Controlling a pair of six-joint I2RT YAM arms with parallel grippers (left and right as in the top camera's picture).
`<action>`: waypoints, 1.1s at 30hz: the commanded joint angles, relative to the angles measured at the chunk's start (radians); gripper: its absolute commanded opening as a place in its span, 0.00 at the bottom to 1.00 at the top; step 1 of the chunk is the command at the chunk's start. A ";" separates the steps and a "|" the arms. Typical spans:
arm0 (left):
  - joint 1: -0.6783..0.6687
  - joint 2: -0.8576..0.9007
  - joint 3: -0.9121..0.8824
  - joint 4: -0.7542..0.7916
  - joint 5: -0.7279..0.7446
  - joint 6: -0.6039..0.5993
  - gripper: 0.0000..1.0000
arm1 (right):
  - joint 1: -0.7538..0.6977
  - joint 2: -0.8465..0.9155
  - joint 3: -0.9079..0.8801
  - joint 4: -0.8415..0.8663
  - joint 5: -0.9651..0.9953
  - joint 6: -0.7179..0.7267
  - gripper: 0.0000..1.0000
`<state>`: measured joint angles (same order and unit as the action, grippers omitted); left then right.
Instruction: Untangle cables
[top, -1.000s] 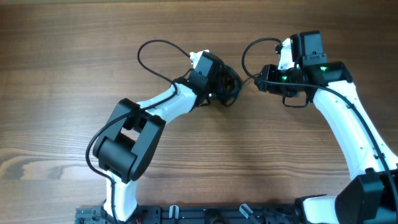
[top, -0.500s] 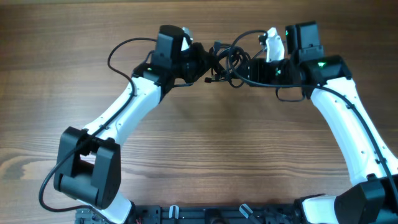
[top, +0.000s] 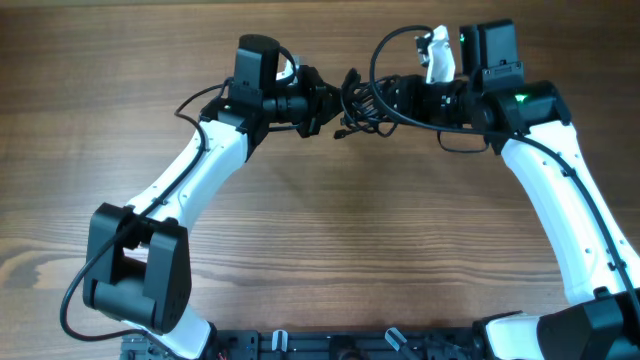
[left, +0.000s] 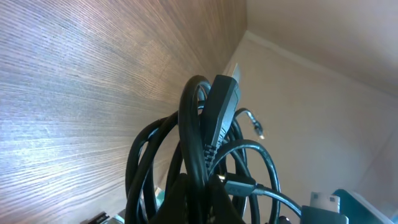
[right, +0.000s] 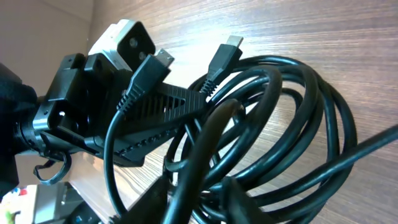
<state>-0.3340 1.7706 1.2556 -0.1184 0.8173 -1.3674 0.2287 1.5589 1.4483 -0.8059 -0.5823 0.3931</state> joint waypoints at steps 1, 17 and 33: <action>0.005 -0.017 0.009 0.011 0.014 0.034 0.04 | 0.003 0.010 0.019 0.008 0.071 0.108 0.26; 0.004 -0.016 0.009 0.016 -0.376 0.495 0.04 | -0.040 0.010 0.029 0.067 -0.220 -0.157 0.58; 0.005 -0.016 0.009 -0.137 -0.197 -0.108 0.04 | 0.183 0.132 0.029 0.119 0.123 -0.278 0.38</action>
<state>-0.3336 1.7706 1.2556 -0.2592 0.5880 -1.3590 0.4114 1.6848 1.4559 -0.6941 -0.4961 0.1741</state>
